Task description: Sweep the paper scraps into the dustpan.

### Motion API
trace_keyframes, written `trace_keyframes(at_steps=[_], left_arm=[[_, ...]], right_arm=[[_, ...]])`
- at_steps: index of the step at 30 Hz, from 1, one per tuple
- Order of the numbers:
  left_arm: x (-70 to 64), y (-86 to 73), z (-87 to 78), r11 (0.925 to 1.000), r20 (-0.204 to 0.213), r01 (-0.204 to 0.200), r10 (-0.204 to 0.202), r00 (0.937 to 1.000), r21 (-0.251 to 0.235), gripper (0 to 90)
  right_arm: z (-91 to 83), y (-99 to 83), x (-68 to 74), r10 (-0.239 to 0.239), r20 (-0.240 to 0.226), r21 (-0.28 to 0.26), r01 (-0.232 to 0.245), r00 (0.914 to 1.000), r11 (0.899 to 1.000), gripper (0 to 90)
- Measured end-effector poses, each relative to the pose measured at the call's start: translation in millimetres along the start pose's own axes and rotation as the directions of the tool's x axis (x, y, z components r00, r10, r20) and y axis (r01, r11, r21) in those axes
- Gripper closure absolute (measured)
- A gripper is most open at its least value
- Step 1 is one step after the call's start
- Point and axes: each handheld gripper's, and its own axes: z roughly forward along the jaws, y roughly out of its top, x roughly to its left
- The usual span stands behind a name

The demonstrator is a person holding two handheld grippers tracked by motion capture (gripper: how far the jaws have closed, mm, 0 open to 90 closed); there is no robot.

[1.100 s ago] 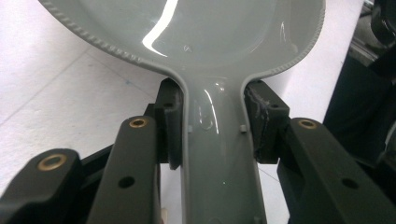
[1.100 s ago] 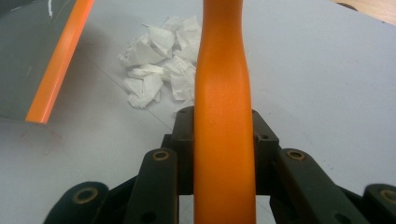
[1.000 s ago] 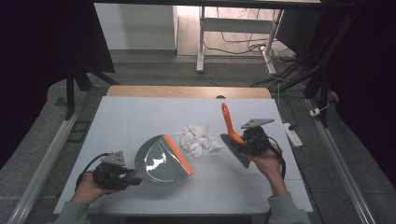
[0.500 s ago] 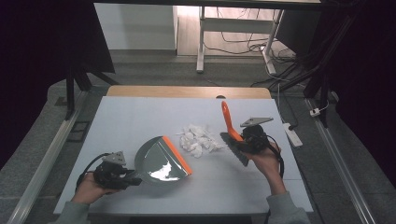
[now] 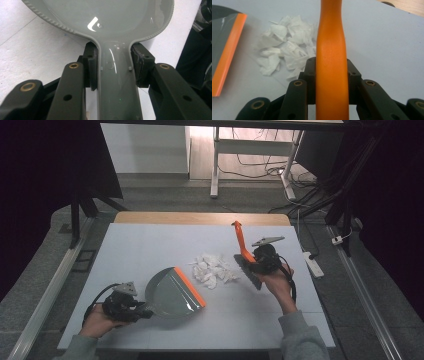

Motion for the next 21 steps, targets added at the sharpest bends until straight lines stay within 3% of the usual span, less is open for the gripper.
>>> trace_keyframes(at_steps=[4,21], left_arm=[[2.7,1.5,2.5,1.0000,0.007,0.003,-0.003,1.0000,0.006,61.4],[6.9,7.3,14.0,0.9992,0.016,0.017,-0.017,0.9997,0.037,61.4]], right_arm=[[13.9,6.0,-7.7,0.020,0.017,0.014,-0.021,0.9996,1.000,70.4],[36.3,13.4,-13.9,0.030,0.048,0.032,-0.031,0.9984,0.999,70.4]])
